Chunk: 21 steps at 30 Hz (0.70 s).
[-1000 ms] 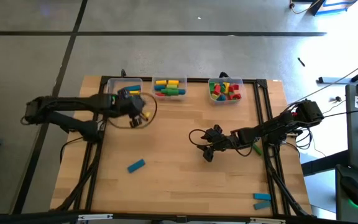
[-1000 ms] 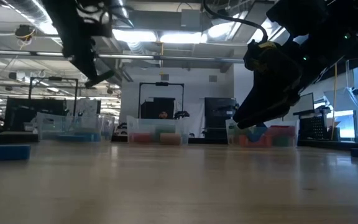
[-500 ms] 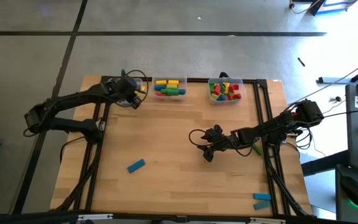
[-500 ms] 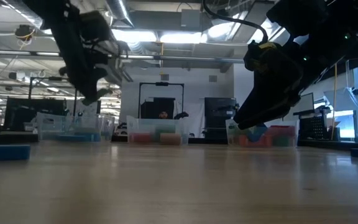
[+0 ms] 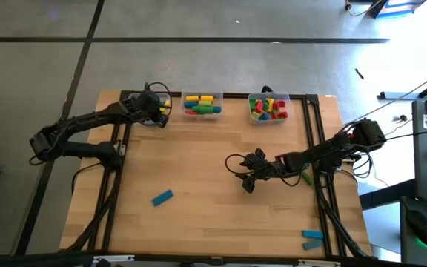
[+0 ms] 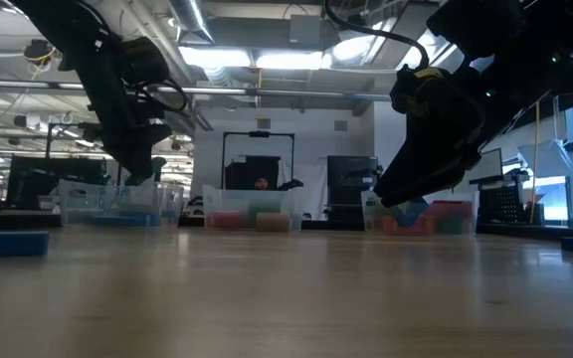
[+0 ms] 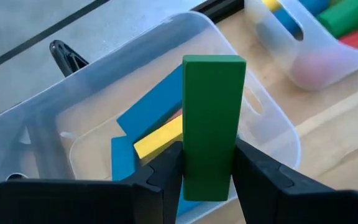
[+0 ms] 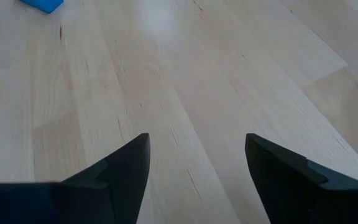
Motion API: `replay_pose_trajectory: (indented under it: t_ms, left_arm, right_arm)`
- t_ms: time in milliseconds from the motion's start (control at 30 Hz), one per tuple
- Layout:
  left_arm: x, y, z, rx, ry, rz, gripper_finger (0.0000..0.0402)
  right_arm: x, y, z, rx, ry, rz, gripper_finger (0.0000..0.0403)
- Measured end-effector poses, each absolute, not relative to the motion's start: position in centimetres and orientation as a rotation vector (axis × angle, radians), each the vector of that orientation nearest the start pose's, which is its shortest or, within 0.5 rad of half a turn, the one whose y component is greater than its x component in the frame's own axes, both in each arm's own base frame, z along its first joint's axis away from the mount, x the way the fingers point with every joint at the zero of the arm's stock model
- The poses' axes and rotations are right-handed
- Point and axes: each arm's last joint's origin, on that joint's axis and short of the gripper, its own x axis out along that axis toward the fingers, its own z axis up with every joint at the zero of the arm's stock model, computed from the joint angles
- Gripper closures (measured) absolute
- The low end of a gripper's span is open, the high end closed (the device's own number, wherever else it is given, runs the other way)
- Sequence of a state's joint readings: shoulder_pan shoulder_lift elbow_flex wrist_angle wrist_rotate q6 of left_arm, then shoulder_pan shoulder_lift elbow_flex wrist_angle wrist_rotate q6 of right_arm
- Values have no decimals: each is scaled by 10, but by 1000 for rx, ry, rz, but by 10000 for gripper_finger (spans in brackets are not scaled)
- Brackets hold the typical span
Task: Sort blocks by size
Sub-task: Put the green rectangular block into the left transparent bin, then put the blue rectangular block into the left transparent bin
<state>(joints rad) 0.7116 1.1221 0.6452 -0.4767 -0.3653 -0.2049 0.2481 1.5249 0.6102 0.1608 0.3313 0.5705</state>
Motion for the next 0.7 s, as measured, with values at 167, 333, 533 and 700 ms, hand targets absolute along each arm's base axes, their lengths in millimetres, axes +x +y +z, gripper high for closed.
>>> replay_pose_trajectory:
  t_ms: [167,333,533,700]
  left_arm:
    - [150,143,206,-338,864,1091,261]
    - [150,143,206,-318,876,1081,219]
    - [152,138,210,-280,930,1021,200]
    - [167,117,219,-282,941,812,204]
  right_arm:
    - [268,58,145,330,673,-280,146]
    - [268,58,144,329,675,-281,146]
    - [268,58,144,327,678,-282,146]
    - [268,58,144,327,678,-282,146]
